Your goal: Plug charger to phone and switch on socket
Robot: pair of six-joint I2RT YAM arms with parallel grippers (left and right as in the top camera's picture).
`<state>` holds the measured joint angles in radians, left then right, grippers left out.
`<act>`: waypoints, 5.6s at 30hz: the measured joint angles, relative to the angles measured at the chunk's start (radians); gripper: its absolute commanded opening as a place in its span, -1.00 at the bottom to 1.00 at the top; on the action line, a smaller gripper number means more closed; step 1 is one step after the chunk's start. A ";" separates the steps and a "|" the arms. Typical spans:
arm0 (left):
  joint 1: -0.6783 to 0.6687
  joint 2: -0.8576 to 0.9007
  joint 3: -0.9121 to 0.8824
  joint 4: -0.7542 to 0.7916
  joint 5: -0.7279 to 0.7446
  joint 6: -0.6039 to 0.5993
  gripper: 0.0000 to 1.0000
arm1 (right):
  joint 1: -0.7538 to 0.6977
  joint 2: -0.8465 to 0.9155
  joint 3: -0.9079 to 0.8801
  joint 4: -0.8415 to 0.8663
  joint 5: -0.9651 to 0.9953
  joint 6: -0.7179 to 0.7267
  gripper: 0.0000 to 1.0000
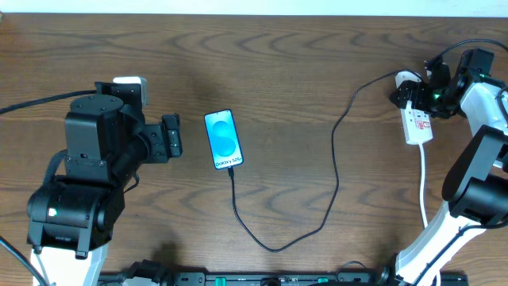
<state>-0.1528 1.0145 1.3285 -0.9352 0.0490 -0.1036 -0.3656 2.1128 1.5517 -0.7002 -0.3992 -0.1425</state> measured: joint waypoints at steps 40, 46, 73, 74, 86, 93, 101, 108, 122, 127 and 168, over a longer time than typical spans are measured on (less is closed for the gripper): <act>0.000 0.001 0.000 0.000 0.000 0.000 0.77 | -0.056 -0.425 0.164 -0.351 0.220 0.136 0.99; 0.000 0.001 0.000 0.000 0.000 0.000 0.77 | -0.056 -0.425 0.164 -0.351 0.220 0.136 0.99; 0.000 -0.019 -0.023 -0.001 -0.003 0.000 0.77 | -0.056 -0.425 0.164 -0.351 0.220 0.136 0.98; 0.000 -0.031 -0.040 0.000 -0.005 0.000 0.77 | -0.056 -0.425 0.164 -0.351 0.220 0.136 0.99; 0.000 -0.313 -0.435 0.365 -0.030 0.004 0.77 | -0.056 -0.425 0.164 -0.351 0.220 0.138 0.98; 0.000 -0.487 -0.692 0.632 -0.030 0.004 0.77 | -0.056 -0.425 0.164 -0.351 0.220 0.139 0.99; 0.003 -0.710 -0.929 0.838 -0.030 0.004 0.77 | -0.056 -0.425 0.164 -0.351 0.220 0.139 0.99; 0.038 -0.862 -1.071 0.923 -0.030 0.004 0.77 | -0.056 -0.425 0.164 -0.351 0.220 0.139 0.99; 0.107 -0.979 -1.323 1.133 -0.029 0.004 0.77 | -0.056 -0.425 0.164 -0.351 0.220 0.139 0.99; 0.124 -0.982 -1.323 1.077 -0.029 0.004 0.77 | -0.056 -0.425 0.164 -0.351 0.220 0.139 0.99; 0.204 -1.003 -1.311 0.921 0.130 0.132 0.77 | -0.056 -0.425 0.164 -0.351 0.220 0.139 0.98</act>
<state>0.0509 0.0120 0.0174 -0.0147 0.1787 0.0288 -0.4221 1.6878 1.7153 -1.0512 -0.1791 -0.0032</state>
